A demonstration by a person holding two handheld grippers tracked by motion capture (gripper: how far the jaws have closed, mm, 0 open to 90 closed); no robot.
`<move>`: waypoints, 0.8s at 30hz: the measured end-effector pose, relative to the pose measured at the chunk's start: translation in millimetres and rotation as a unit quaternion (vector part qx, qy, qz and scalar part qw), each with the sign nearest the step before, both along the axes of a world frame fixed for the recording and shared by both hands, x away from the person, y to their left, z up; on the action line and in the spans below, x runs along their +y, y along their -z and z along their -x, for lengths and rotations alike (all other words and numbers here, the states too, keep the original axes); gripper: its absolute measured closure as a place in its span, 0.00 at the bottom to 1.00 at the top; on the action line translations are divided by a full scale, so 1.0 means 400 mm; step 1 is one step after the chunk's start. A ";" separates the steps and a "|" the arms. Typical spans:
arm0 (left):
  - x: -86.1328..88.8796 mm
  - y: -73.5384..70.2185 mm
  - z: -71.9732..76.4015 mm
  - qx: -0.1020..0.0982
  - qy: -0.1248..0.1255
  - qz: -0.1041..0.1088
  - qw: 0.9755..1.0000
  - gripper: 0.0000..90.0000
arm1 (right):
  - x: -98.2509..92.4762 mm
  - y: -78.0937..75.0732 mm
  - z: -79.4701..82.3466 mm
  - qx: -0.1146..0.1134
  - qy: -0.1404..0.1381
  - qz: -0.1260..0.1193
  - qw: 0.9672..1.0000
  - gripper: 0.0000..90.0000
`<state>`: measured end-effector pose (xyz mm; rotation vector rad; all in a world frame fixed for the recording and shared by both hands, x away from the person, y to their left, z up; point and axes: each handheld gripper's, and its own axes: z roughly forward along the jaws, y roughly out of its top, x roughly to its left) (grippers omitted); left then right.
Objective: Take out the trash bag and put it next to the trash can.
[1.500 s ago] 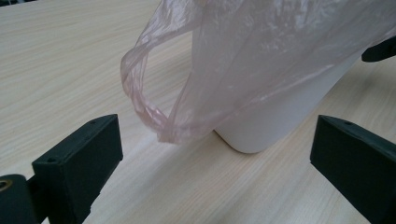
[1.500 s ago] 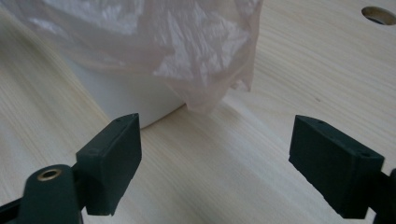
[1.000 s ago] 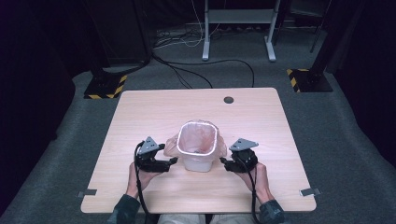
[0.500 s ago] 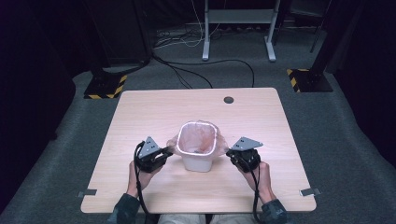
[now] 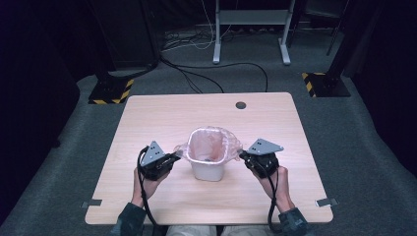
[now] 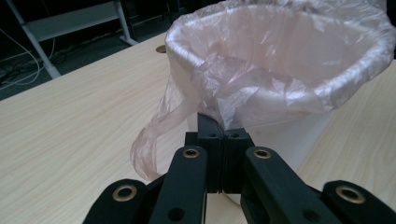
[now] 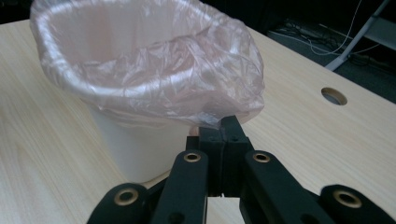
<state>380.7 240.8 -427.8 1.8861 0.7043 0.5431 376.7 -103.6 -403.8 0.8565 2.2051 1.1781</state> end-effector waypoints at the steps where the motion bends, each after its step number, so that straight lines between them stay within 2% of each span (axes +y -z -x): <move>1: -0.001 -0.005 0.001 -0.001 0.004 0.002 1.000 0.99 | 0.001 -0.007 0.002 -0.002 0.000 -0.001 1.000 1.00; 11: -0.023 -0.051 0.013 -0.020 0.021 0.001 1.000 0.99 | 0.019 -0.062 0.011 -0.031 -0.004 0.003 1.000 1.00; 24: -0.047 -0.088 0.022 -0.033 0.045 0.001 0.998 0.99 | 0.041 -0.102 0.021 -0.042 -0.019 0.004 0.999 1.00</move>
